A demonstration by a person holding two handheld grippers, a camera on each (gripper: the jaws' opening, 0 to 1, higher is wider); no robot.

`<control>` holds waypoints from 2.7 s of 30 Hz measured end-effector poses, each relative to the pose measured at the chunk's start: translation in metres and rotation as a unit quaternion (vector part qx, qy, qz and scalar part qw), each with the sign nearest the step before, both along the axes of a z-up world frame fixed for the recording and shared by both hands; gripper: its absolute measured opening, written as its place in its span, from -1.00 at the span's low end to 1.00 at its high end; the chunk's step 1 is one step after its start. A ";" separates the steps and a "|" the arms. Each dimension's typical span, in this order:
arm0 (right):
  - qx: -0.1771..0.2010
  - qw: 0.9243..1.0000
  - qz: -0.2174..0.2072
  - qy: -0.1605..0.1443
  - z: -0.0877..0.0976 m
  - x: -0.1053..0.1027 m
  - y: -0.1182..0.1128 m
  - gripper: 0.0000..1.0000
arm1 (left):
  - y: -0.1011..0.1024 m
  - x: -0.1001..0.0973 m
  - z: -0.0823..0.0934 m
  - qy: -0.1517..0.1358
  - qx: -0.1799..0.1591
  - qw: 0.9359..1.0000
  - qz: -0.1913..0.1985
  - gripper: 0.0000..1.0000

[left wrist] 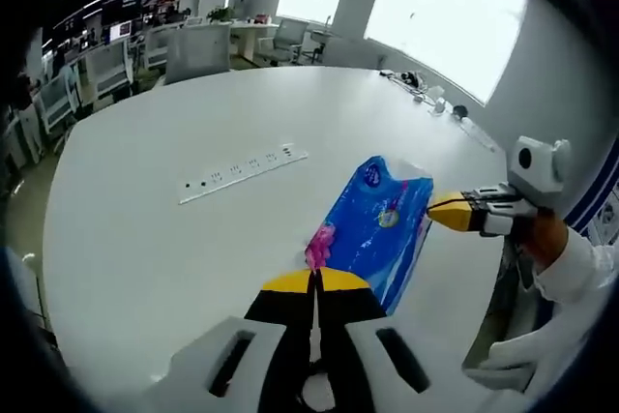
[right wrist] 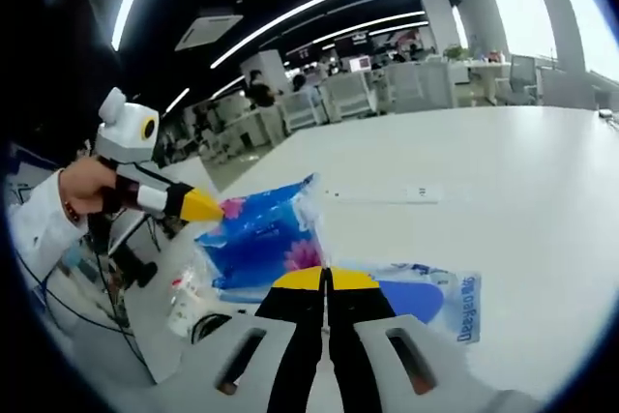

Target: Arrange the tabletop items into an orderly group along one side of the table until the central work area is clear of visible clutter.

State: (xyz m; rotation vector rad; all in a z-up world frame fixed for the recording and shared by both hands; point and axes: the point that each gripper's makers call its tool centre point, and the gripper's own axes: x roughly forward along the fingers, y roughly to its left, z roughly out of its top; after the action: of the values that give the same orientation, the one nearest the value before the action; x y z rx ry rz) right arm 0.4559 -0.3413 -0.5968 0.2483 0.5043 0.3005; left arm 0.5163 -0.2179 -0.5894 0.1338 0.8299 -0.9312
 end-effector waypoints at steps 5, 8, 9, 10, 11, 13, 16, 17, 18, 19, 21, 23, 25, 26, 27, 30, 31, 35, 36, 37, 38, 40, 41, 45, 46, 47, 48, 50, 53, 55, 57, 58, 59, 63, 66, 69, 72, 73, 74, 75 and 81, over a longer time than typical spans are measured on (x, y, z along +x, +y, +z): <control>-0.006 1.000 -0.020 -0.005 0.007 -0.011 -0.024 -1.00 | -0.027 -0.006 0.007 -0.005 -0.007 1.000 -0.021 -1.00; -0.012 0.999 -0.032 -0.009 0.013 -0.017 -0.039 -1.00 | -0.044 -0.009 0.010 -0.007 -0.010 0.999 -0.034 -1.00; -0.014 0.999 -0.037 -0.009 0.014 -0.019 -0.047 -1.00 | -0.052 -0.011 0.012 -0.007 -0.013 0.999 -0.041 -1.00; -0.015 0.999 -0.043 -0.010 0.015 -0.021 -0.054 -1.00 | -0.057 -0.011 0.013 -0.008 -0.014 0.999 -0.044 -1.00; -0.017 0.999 -0.047 -0.010 0.016 -0.023 -0.059 -1.00 | -0.064 -0.013 0.014 -0.008 -0.015 0.999 -0.050 -1.00; -0.019 0.998 -0.053 -0.011 0.017 -0.026 -0.067 -1.00 | -0.076 -0.016 0.016 -0.008 -0.020 0.998 -0.057 -1.00; -0.023 0.998 -0.065 -0.012 0.019 -0.031 -0.083 -1.00 | -0.091 -0.019 0.018 -0.009 -0.020 0.997 -0.067 -1.00; -0.023 0.997 -0.072 -0.012 0.019 -0.033 -0.089 -1.00 | -0.098 -0.020 0.020 -0.011 -0.021 0.997 -0.073 -1.00; -0.025 0.997 -0.078 -0.013 0.020 -0.035 -0.096 -1.00 | -0.104 -0.020 0.022 -0.013 -0.021 0.997 -0.078 -1.00; -0.026 0.996 -0.082 -0.013 0.020 -0.036 -0.101 -1.00 | -0.110 -0.021 0.022 -0.014 -0.020 0.996 -0.084 -1.00; -0.027 0.995 -0.092 -0.014 0.020 -0.035 -0.121 -1.00 | -0.124 -0.023 0.023 -0.017 -0.015 0.995 -0.102 -1.00; -0.029 0.994 -0.104 -0.014 0.020 -0.039 -0.135 -1.00 | -0.139 -0.024 0.025 -0.020 -0.015 0.993 -0.112 -1.00; -0.031 0.993 -0.113 -0.014 0.019 -0.042 -0.146 -1.00 | -0.153 -0.025 0.025 -0.015 -0.021 0.992 -0.120 -1.00; -0.031 0.992 -0.118 -0.014 0.019 -0.044 -0.152 -1.00 | -0.156 -0.027 0.024 -0.014 -0.021 0.992 -0.125 -1.00; -0.028 0.992 -0.123 -0.013 0.017 -0.045 -0.161 -1.00 | -0.163 -0.028 0.022 -0.013 -0.019 0.991 -0.131 -1.00; -0.035 0.991 -0.132 -0.010 0.013 -0.050 -0.175 -1.00 | -0.179 -0.033 0.016 -0.009 -0.017 0.990 -0.143 -1.00; -0.036 0.990 -0.135 -0.010 0.012 -0.052 -0.178 -1.00 | -0.186 -0.036 0.014 -0.006 -0.016 0.989 -0.148 -1.00; -0.046 0.988 -0.148 -0.004 0.006 -0.060 -0.199 -1.00 | -0.205 -0.041 0.006 0.006 -0.021 0.987 -0.158 -1.00; -0.046 0.987 -0.152 -0.002 0.005 -0.062 -0.206 -1.00 | -0.211 -0.043 0.003 0.008 -0.019 0.987 -0.161 -1.00; -0.046 0.987 -0.155 0.001 0.003 -0.064 -0.209 -1.00 | -0.215 -0.044 0.001 0.010 -0.019 0.986 -0.164 -1.00; -0.048 0.986 -0.157 0.002 0.001 -0.065 -0.213 -1.00 | -0.219 -0.045 -0.001 0.013 -0.019 0.986 -0.166 -1.00; -0.052 0.985 -0.163 0.007 -0.004 -0.067 -0.223 -1.00 | -0.232 -0.047 -0.007 0.014 -0.015 0.985 -0.174 -1.00; -0.051 0.985 -0.166 0.008 -0.007 -0.067 -0.227 -1.00 | -0.233 -0.047 -0.008 0.014 -0.014 0.984 -0.175 -1.00; -0.058 0.983 -0.174 0.017 -0.019 -0.068 -0.239 -1.00 | -0.250 -0.047 -0.021 0.017 -0.002 0.982 -0.189 -1.00; -0.058 0.982 -0.177 0.018 -0.021 -0.069 -0.243 -1.00 | -0.253 -0.047 -0.023 0.018 -0.001 0.982 -0.190 -1.00; -0.057 0.982 -0.180 0.020 -0.024 -0.069 -0.248 -1.00 | -0.257 -0.047 -0.027 0.019 0.002 0.981 -0.194 -1.00; -0.057 0.982 -0.181 0.020 -0.025 -0.069 -0.250 -1.00 | -0.259 -0.047 -0.029 0.021 0.003 0.981 -0.195 -1.00; -0.052 0.981 -0.187 0.024 -0.030 -0.069 -0.254 -1.00 | -0.264 -0.046 -0.038 0.025 0.009 0.979 -0.200 -1.00; -0.052 0.980 -0.188 0.031 -0.038 -0.069 -0.255 -1.00 | -0.269 -0.044 -0.047 0.031 0.015 0.979 -0.203 -1.00; -0.051 0.980 -0.188 0.038 -0.048 -0.067 -0.258 -1.00 | -0.271 -0.041 -0.056 0.034 0.020 0.978 -0.204 -1.00; -0.050 0.980 -0.188 0.043 -0.053 -0.068 -0.255 -1.00 | -0.272 -0.040 -0.063 0.041 0.024 0.978 -0.203 -1.00; -0.049 0.980 -0.188 0.047 -0.058 -0.066 -0.255 -1.00 | -0.273 -0.039 -0.066 0.042 0.026 0.978 -0.203 -1.00; -0.048 0.980 -0.188 0.048 -0.061 -0.064 -0.255 -1.00 | -0.274 -0.036 -0.071 0.043 0.030 0.978 -0.202 -1.00; -0.043 0.979 -0.189 0.059 -0.076 -0.057 -0.261 -1.00 | -0.277 -0.031 -0.087 0.052 0.041 0.978 -0.200 -1.00; -0.039 0.979 -0.190 0.067 -0.085 -0.055 -0.262 -1.00 | -0.278 -0.028 -0.099 0.058 0.050 0.977 -0.200 -1.00; -0.037 0.978 -0.190 0.075 -0.094 -0.053 -0.266 -1.00 | -0.280 -0.026 -0.108 0.067 0.056 0.976 -0.199 -1.00; -0.034 0.978 -0.190 0.083 -0.102 -0.052 -0.268 -1.00 | -0.283 -0.024 -0.115 0.072 0.062 0.975 -0.200 -1.00; -0.032 0.977 -0.191 0.086 -0.107 -0.050 -0.272 -1.00 | -0.284 -0.023 -0.116 0.074 0.064 0.975 -0.199 -1.00; -0.031 0.977 -0.191 0.087 -0.109 -0.049 -0.273 -1.00 | -0.285 -0.022 -0.118 0.075 0.066 0.975 -0.199 -1.00; -0.028 0.977 -0.193 0.089 -0.111 -0.050 -0.272 -1.00 | -0.286 -0.022 -0.119 0.076 0.067 0.975 -0.200 -1.00; -0.021 0.976 -0.193 0.100 -0.124 -0.046 -0.273 -1.00 | -0.286 -0.019 -0.131 0.083 0.080 0.974 -0.197 -1.00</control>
State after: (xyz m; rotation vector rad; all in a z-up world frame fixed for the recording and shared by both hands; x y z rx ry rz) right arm 0.4103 -0.6141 -0.7207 0.3305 0.6476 -0.1151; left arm 0.4977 -0.5036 -0.7208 0.3747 1.0555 -1.2594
